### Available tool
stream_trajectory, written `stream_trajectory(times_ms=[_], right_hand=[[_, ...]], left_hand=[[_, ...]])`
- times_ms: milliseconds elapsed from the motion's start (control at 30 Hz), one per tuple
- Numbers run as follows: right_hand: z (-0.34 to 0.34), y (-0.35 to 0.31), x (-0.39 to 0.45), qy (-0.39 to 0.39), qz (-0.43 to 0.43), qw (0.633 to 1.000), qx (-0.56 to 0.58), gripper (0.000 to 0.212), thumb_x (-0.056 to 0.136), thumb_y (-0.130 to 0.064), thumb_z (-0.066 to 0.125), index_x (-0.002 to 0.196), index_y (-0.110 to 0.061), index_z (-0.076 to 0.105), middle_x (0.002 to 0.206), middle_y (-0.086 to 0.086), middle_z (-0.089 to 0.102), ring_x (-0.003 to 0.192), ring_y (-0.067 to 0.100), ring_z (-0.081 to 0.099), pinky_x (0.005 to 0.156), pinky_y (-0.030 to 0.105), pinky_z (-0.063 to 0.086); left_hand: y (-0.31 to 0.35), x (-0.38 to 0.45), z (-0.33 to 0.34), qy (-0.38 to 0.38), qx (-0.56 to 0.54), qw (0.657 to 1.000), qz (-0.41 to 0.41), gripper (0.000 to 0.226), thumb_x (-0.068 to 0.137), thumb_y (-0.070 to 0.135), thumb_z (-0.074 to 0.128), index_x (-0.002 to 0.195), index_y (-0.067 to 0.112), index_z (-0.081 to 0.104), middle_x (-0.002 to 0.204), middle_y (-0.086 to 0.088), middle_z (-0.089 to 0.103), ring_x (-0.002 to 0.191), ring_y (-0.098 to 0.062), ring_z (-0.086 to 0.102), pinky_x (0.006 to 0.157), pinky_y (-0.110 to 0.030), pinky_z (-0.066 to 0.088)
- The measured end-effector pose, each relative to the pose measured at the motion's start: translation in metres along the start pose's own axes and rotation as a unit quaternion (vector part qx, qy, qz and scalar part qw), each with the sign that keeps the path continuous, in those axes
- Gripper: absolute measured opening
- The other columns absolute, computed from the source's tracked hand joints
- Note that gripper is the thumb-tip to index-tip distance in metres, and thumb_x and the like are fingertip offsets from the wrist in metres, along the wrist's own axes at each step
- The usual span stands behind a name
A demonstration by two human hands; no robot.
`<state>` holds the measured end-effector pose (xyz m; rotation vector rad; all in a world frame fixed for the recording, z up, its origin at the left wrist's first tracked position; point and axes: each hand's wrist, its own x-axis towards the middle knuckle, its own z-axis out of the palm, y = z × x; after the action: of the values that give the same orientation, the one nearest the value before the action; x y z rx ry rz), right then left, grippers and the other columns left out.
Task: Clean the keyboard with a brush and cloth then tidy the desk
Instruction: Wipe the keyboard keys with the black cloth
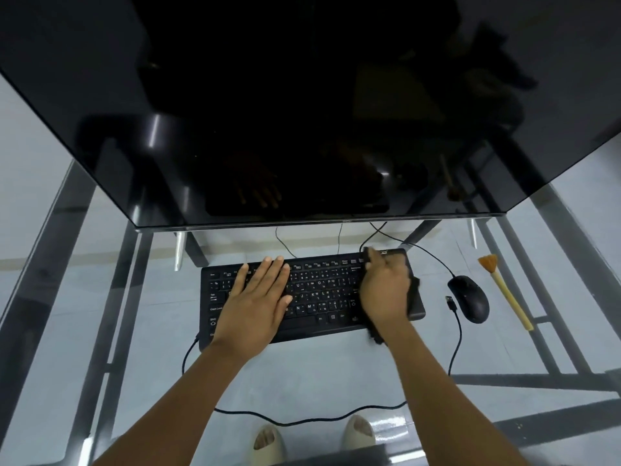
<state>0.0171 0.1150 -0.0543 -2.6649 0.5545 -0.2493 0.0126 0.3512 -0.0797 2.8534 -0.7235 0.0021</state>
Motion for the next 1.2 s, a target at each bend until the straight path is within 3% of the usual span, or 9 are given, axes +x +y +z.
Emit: stream_trajectory(times_ms=[133, 267, 433, 533, 667, 833, 1000, 1133, 1200], right_hand=[[-0.002, 0.014, -0.003, -0.055, -0.108, 0.991, -0.048, 0.043, 0.093, -0.007, 0.051, 0.135, -0.017, 0.055, 0.115, 0.01, 0.054, 0.089, 0.017, 0.053, 0.089, 0.026, 0.044], [-0.014, 0.022, 0.014, 0.041, 0.064, 0.997, -0.012, 0.037, 0.095, -0.009, 0.05, 0.131, -0.011, 0.057, 0.107, 0.02, 0.053, 0.083, 0.029, 0.055, 0.081, 0.044, 0.053], [0.003, -0.013, -0.018, -0.084, -0.197, 0.977, -0.009, 0.04, 0.095, -0.013, 0.055, 0.134, -0.016, 0.056, 0.109, 0.012, 0.053, 0.097, 0.027, 0.053, 0.088, 0.038, 0.044], [0.0, -0.002, -0.006, -0.064, -0.128, 0.989, 0.027, 0.035, 0.096, -0.017, 0.055, 0.131, -0.018, 0.059, 0.11, 0.013, 0.052, 0.094, 0.029, 0.056, 0.094, 0.042, 0.048], [0.014, -0.034, -0.028, -0.024, -0.101, 0.994, 0.034, 0.032, 0.091, -0.008, 0.059, 0.122, -0.011, 0.065, 0.103, 0.017, 0.056, 0.079, 0.028, 0.059, 0.079, 0.041, 0.056], [0.026, -0.093, -0.064, -0.203, -0.278, 0.937, 0.058, 0.027, 0.097, -0.029, 0.043, 0.118, -0.028, 0.059, 0.098, -0.003, 0.055, 0.088, 0.021, 0.053, 0.075, 0.033, 0.047], [0.041, -0.09, -0.034, -0.046, -0.083, 0.995, 0.037, 0.025, 0.096, -0.018, 0.052, 0.119, -0.017, 0.062, 0.103, 0.003, 0.054, 0.092, 0.023, 0.051, 0.084, 0.037, 0.046], [0.046, -0.13, -0.076, -0.189, -0.315, 0.929, 0.036, 0.04, 0.096, -0.023, 0.042, 0.136, -0.024, 0.047, 0.109, 0.0, 0.046, 0.097, 0.023, 0.043, 0.08, 0.033, 0.038], [0.048, -0.123, -0.055, -0.167, -0.285, 0.943, 0.042, 0.045, 0.093, -0.013, 0.047, 0.137, -0.024, 0.05, 0.106, 0.003, 0.05, 0.094, 0.025, 0.048, 0.08, 0.036, 0.041]], left_hand=[[0.0, 0.002, -0.002, -0.002, -0.008, 1.0, 0.006, 0.055, 0.101, 0.042, 0.024, 0.147, 0.015, 0.034, 0.155, 0.0, 0.03, 0.146, -0.015, 0.017, 0.116, -0.046, 0.013], [0.001, 0.002, -0.002, -0.002, -0.01, 1.0, 0.002, 0.055, 0.101, 0.042, 0.023, 0.148, 0.016, 0.033, 0.156, 0.001, 0.028, 0.146, -0.014, 0.015, 0.117, -0.045, 0.012], [-0.004, 0.003, -0.01, -0.009, -0.046, 0.999, 0.017, 0.062, 0.1, 0.051, 0.017, 0.15, 0.016, 0.028, 0.157, 0.001, 0.025, 0.146, -0.01, 0.008, 0.119, -0.04, 0.005], [-0.029, -0.012, -0.027, 0.021, -0.094, 0.994, -0.043, 0.072, 0.096, 0.061, 0.022, 0.152, 0.016, 0.018, 0.159, 0.003, 0.011, 0.147, -0.007, -0.001, 0.12, -0.042, 0.003], [-0.058, -0.042, -0.029, -0.019, -0.109, 0.99, -0.087, 0.094, 0.085, 0.078, 0.023, 0.153, 0.017, 0.003, 0.16, 0.006, -0.006, 0.146, -0.006, -0.012, 0.12, -0.044, -0.001], [-0.065, -0.049, -0.022, -0.028, -0.18, 0.98, -0.074, 0.106, 0.078, 0.079, 0.042, 0.153, 0.016, 0.001, 0.161, 0.008, -0.007, 0.146, -0.006, -0.014, 0.12, -0.04, 0.003], [-0.069, -0.05, -0.034, -0.058, -0.247, 0.963, -0.092, 0.123, 0.064, 0.075, 0.065, 0.148, 0.035, -0.016, 0.158, 0.015, -0.01, 0.142, 0.005, -0.016, 0.119, -0.03, 0.005], [-0.075, -0.047, -0.041, -0.071, -0.262, 0.959, -0.081, 0.133, 0.058, 0.069, 0.075, 0.15, 0.034, -0.013, 0.154, 0.023, -0.009, 0.144, 0.0, -0.006, 0.117, -0.027, 0.008], [-0.084, -0.049, -0.045, -0.085, -0.229, 0.967, -0.072, 0.135, 0.056, 0.07, 0.075, 0.151, 0.029, -0.012, 0.158, 0.015, 0.0, 0.145, -0.003, -0.002, 0.119, -0.03, -0.001]])
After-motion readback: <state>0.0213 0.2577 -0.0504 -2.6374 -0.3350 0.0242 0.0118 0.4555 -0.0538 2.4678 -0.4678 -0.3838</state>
